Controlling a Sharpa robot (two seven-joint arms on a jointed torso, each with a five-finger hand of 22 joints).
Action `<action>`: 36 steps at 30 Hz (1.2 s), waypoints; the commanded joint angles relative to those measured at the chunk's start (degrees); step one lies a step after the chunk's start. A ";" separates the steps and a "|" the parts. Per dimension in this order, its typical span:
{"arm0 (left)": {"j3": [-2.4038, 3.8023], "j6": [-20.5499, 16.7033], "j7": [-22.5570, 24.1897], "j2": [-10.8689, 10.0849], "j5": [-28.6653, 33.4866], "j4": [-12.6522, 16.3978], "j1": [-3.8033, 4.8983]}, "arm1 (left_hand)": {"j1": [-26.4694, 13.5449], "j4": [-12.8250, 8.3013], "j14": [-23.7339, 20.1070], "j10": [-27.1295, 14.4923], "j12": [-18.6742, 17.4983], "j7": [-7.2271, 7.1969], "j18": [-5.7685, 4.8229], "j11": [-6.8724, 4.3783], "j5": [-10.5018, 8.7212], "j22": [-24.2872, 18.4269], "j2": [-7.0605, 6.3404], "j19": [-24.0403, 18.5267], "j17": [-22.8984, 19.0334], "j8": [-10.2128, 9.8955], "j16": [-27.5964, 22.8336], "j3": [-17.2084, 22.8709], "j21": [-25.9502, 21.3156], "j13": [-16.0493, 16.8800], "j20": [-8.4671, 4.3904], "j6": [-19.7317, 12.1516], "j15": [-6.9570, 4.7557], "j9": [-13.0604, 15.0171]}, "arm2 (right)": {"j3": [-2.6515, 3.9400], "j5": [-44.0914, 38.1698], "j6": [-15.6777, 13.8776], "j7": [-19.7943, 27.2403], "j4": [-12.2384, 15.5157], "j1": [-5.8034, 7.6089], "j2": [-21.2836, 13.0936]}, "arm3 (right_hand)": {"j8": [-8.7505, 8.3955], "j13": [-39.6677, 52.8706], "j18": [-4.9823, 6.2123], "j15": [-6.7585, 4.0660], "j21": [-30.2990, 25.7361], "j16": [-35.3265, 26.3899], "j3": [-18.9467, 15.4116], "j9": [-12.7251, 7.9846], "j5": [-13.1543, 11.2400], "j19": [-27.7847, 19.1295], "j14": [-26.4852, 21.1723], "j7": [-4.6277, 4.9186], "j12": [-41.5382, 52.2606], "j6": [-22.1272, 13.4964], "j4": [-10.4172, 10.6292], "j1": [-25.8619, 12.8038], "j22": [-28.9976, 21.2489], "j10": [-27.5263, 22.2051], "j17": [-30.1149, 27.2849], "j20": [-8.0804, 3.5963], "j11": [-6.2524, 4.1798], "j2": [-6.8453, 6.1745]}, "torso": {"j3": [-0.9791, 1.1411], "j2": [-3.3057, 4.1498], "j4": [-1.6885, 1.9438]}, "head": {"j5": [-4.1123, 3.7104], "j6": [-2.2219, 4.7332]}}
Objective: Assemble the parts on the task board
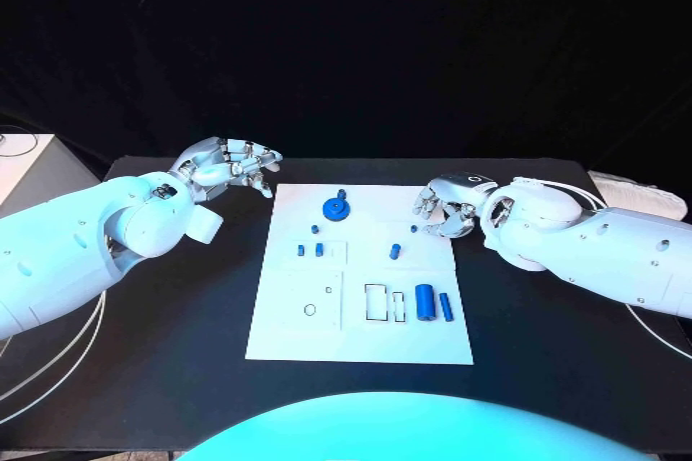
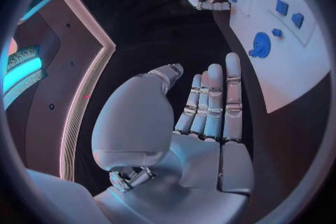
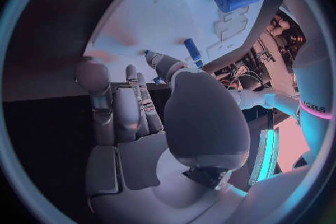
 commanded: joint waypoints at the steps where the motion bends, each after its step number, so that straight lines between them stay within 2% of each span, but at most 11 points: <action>1: 0.11 2.32 3.32 -0.09 4.75 0.81 -0.12 | 0.59 0.00 -0.20 0.11 -0.37 0.05 0.84 0.26 -0.28 -0.08 -0.15 0.36 -0.02 0.17 -0.24 -0.41 -0.34 -0.07 -0.01 -0.20 0.19 -0.06 | -0.09 -7.75 1.42 -4.40 0.05 -0.27 0.50 | -0.56 -0.06 -0.45 0.57 0.38 1.28 -1.24 0.19 -0.52 0.36 2.11 0.35 -0.07 -0.05 0.15 0.25 0.33 -0.89 1.10 0.11 0.03 -0.51 | -0.15 -0.16 -0.12 | -0.34 0.00; 7: 0.12 2.36 3.52 -0.18 4.60 1.22 -0.22 | 1.08 -0.02 -0.14 0.16 -0.47 0.12 0.83 0.31 -0.27 -0.35 -0.21 0.70 0.00 0.23 -0.25 -0.66 -0.64 -0.21 -0.03 -0.32 0.21 -0.15 | -0.20 -8.88 1.41 -5.12 -0.04 -0.66 1.11 | -1.02 0.01 -0.52 0.61 1.66 2.75 -3.91 0.44 -0.87 0.37 1.98 0.35 0.07 -0.28 0.76 1.08 1.82 -1.65 2.10 0.25 0.05 -0.17 | -0.10 -0.08 -0.01 | -0.37 0.00; 14: 0.13 2.27 3.35 -0.25 4.11 1.38 -0.24 | 1.38 -0.05 -0.06 0.17 -0.55 0.16 0.83 0.33 -0.26 -0.50 -0.22 0.93 0.03 0.30 -0.20 -0.80 -0.79 -0.30 -0.04 -0.34 0.20 -0.19 | -0.31 -8.09 -0.05 -4.42 -0.15 -1.17 1.74 | -0.79 0.30 -0.75 0.67 3.28 3.65 -4.11 0.81 -0.51 0.59 1.96 0.42 0.45 0.65 1.32 1.84 3.81 -0.68 2.68 0.31 0.13 0.81 | -0.05 0.07 -0.04 | -0.17 0.00; 15: 0.13 2.20 3.33 -0.25 4.05 1.38 -0.24 | 1.51 -0.06 -0.04 0.16 -0.59 0.19 0.83 0.35 -0.26 -0.55 -0.23 1.03 0.04 0.30 -0.19 -0.86 -0.85 -0.34 -0.05 -0.38 0.21 -0.22 | -0.32 -7.73 -0.37 -4.22 -0.12 -1.22 1.82 | -0.53 0.37 -1.00 0.84 4.51 4.23 -3.63 1.00 -0.41 0.85 2.05 0.86 0.46 1.41 1.50 2.13 5.31 -0.43 3.23 0.40 0.37 1.14 | -0.02 0.09 -0.04 | -0.14 0.00; 18: 0.13 2.12 3.29 -0.22 3.95 1.37 -0.25 | 1.75 0.00 0.02 0.07 -0.72 0.34 0.82 0.45 -0.25 -0.73 -0.25 1.27 0.07 0.18 -0.17 -1.08 -1.04 -0.47 -0.04 -0.78 0.25 -0.36 | -0.34 -7.05 -0.94 -3.72 -0.03 -1.33 2.08 | -0.34 0.47 -1.17 0.92 5.72 4.90 -2.26 1.23 -1.04 0.99 2.09 0.90 0.51 2.29 1.61 2.73 6.75 0.14 3.70 0.51 0.40 1.47 | 0.02 0.07 0.00 | -0.16 0.00; 21: 0.13 2.08 3.26 -0.17 3.89 1.37 -0.25 | 1.79 0.00 0.02 0.07 -0.73 0.36 0.81 0.46 -0.25 -0.76 -0.24 1.30 0.07 0.17 -0.17 -1.10 -1.07 -0.48 -0.04 -0.83 0.26 -0.37 | -0.35 -6.68 -1.29 -3.37 -0.08 -1.44 2.34 | -0.24 0.52 -1.27 0.87 6.53 5.33 -1.22 1.39 -1.12 1.02 2.08 0.78 0.52 2.86 1.72 2.88 7.73 0.62 3.99 0.54 0.31 1.35 | 0.00 0.08 0.00 | -0.11 0.00; 24: 0.13 2.07 3.25 -0.10 3.86 1.38 -0.25 | 1.79 0.00 0.02 0.07 -0.73 0.36 0.81 0.46 -0.25 -0.76 -0.24 1.30 0.07 0.17 -0.17 -1.10 -1.07 -0.48 -0.04 -0.83 0.26 -0.37 | -0.36 -6.34 -1.82 -3.02 -0.12 -1.68 2.62 | -0.07 0.67 -1.80 0.69 9.63 5.83 0.85 1.71 -1.13 1.60 2.04 0.54 0.70 3.75 1.84 3.05 11.57 1.92 4.12 0.49 0.06 1.17 | -0.03 0.08 0.01 | -0.04 0.00; 31: 0.13 2.11 3.03 0.01 3.72 1.32 -0.25 | 1.99 -0.01 0.04 0.05 -0.77 0.41 0.81 0.49 -0.24 -0.84 -0.21 1.42 0.08 0.17 -0.16 -1.17 -1.16 -0.54 -0.04 -0.94 0.28 -0.42 | -0.36 -6.01 -2.12 -2.77 0.01 -1.99 2.91 | 0.54 1.05 -2.48 0.26 13.72 6.35 4.66 2.49 -1.64 2.24 1.93 -0.01 0.83 5.24 1.37 3.44 16.63 4.10 4.06 0.10 -0.52 1.26 | 0.01 0.01 -0.04 | 0.08 0.00; 35: 0.13 2.17 2.84 0.06 3.57 1.29 -0.25 | 2.05 -0.02 0.05 0.03 -0.79 0.43 0.81 0.51 -0.24 -0.87 -0.21 1.46 0.09 0.17 -0.16 -1.20 -1.19 -0.56 -0.04 -0.99 0.29 -0.44 | -0.36 -5.90 -1.74 -2.75 0.00 -2.11 3.02 | 0.79 1.19 -2.56 0.15 14.29 6.50 5.50 2.80 -1.68 2.22 1.91 -0.15 0.84 5.63 1.17 3.31 17.33 4.70 4.06 -0.01 -0.69 1.19 | -0.05 -0.01 -0.06 | 0.13 0.00; 36: 0.13 2.15 2.79 0.07 3.50 1.27 -0.25 | 2.05 -0.02 0.05 0.03 -0.79 0.43 0.81 0.51 -0.24 -0.87 -0.21 1.46 0.09 0.17 -0.16 -1.20 -1.19 -0.56 -0.04 -0.99 0.29 -0.44 | -0.36 -5.88 -1.62 -2.77 0.01 -2.14 3.04 | 1.00 1.35 -2.90 0.04 15.94 6.43 5.86 3.02 -1.68 2.61 1.85 -0.30 0.94 5.94 1.03 3.20 19.43 5.25 3.81 -0.08 -0.84 1.16 | -0.05 -0.01 -0.06 | 0.13 0.00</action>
